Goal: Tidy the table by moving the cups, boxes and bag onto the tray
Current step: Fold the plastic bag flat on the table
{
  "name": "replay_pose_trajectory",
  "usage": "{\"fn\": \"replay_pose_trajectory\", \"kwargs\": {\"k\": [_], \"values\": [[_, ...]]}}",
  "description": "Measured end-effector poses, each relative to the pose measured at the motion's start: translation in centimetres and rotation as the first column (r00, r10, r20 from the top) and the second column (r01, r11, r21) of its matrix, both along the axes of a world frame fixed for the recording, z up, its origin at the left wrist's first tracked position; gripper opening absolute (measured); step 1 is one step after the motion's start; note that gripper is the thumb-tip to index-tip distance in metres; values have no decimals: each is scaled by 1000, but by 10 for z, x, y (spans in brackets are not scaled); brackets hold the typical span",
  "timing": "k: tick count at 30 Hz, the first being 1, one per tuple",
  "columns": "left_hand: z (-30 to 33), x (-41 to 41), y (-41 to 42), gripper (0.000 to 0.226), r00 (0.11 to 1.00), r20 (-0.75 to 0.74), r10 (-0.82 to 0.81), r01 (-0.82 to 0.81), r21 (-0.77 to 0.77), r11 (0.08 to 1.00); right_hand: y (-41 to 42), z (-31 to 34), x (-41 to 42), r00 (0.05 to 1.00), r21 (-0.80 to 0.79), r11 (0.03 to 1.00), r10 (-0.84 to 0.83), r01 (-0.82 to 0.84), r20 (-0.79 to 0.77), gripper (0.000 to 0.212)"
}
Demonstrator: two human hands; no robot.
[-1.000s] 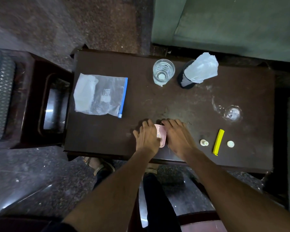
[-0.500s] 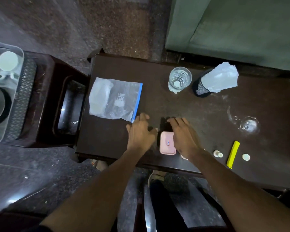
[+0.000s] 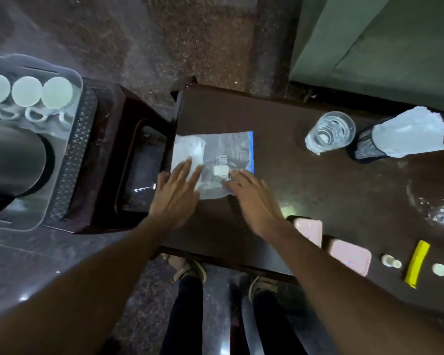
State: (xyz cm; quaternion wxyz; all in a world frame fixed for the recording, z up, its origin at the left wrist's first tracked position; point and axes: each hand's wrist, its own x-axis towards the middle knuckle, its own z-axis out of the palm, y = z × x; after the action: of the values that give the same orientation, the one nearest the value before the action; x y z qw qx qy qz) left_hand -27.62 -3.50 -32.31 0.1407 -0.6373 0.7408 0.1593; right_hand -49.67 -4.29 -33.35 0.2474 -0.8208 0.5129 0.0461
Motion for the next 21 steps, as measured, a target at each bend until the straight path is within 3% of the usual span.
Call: {"fn": "replay_pose_trajectory", "kwargs": {"k": [4, 6, 9, 13, 16, 21], "values": [[1, -24, 70, 61, 993, -31, 114, -114, 8, 993, -17, 4, -12, 992, -34, 999, 9, -13, -128, 83], [2, -36, 86, 58, 985, -80, 150, -151, -3, 989, -22, 11, -7, 988, -103, 993, 46, -62, -149, 74], [3, -40, 80, 58, 958, -144, 248, -261, -75, 963, -12, 11, 18, 976, -202, 956, 198, -214, -94, 58], [-6, -39, 59, 63, 911, -177, 372, -393, -104, 914, 8, -12, 48, 954, -140, 944, 301, -299, -10, 67], [-24, -33, 57, 66, 920, -166, 356, -376, -109, 920, 13, -31, 54, 947, -106, 942, 319, -319, -19, 80], [-57, -23, 63, 73, 931, -168, 326, -356, -204, 912, 2, -57, 55, 938, -236, 909, 347, -342, -23, 66]]}}
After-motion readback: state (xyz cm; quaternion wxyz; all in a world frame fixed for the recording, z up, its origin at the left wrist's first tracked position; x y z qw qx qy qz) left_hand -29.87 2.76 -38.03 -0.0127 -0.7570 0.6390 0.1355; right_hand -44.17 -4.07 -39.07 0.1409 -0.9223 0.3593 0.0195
